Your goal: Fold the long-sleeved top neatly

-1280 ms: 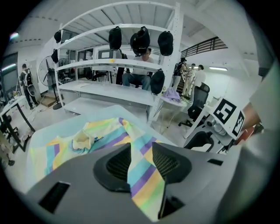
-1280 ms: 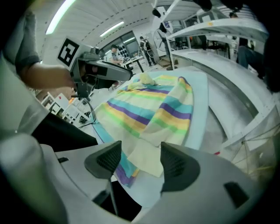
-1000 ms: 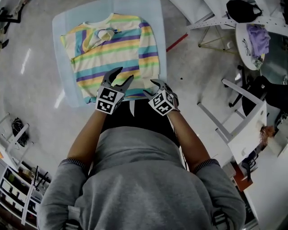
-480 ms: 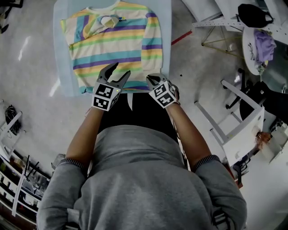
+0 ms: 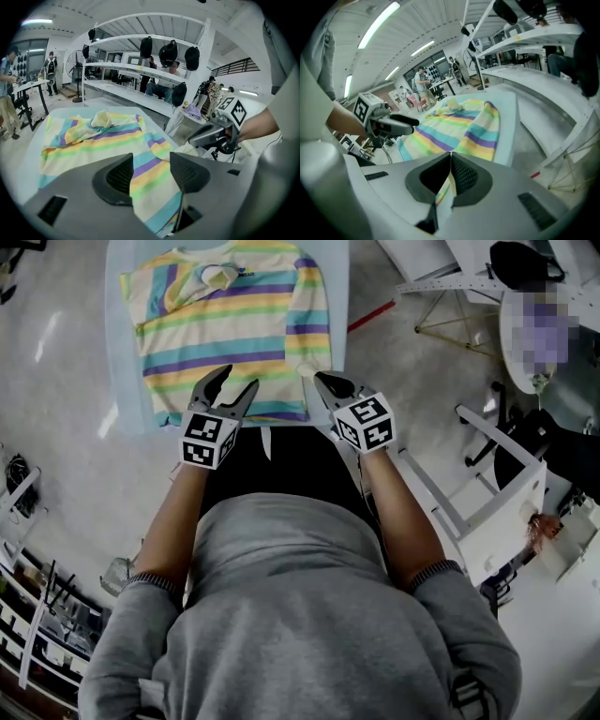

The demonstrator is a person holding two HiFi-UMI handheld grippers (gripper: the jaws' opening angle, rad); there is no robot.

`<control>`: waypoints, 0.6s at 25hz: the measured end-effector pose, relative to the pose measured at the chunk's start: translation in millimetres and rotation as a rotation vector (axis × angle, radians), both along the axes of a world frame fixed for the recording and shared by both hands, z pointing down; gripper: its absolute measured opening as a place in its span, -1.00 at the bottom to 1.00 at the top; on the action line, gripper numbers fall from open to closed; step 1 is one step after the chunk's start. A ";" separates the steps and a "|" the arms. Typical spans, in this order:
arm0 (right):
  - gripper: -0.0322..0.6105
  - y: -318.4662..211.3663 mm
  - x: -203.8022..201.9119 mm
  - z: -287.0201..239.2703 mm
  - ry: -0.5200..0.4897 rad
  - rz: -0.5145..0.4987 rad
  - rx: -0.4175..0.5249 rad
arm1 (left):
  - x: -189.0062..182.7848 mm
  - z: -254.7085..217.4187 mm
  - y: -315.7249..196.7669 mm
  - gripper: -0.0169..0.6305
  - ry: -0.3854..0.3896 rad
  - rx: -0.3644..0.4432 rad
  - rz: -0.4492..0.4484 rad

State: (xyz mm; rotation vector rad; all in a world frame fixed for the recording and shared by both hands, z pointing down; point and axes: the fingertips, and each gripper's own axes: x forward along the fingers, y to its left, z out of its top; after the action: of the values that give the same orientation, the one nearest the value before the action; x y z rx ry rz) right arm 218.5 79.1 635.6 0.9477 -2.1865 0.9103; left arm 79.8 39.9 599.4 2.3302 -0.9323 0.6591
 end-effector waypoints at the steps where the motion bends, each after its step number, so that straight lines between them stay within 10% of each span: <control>1: -0.86 -6.5 8.6 -9.2 -0.008 0.021 0.013 | 0.0 -3.4 -1.2 -0.11 0.003 0.004 -0.003; 15: -0.86 -100.9 134.0 -104.8 -0.142 0.330 0.139 | 0.3 -67.6 -48.7 -0.11 -0.025 0.120 -0.024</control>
State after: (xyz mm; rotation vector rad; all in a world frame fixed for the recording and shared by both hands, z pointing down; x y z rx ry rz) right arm 352.5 -21.8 530.9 1.3797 -2.2751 1.0105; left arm 80.1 -8.8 531.7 2.4165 -1.0350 0.6394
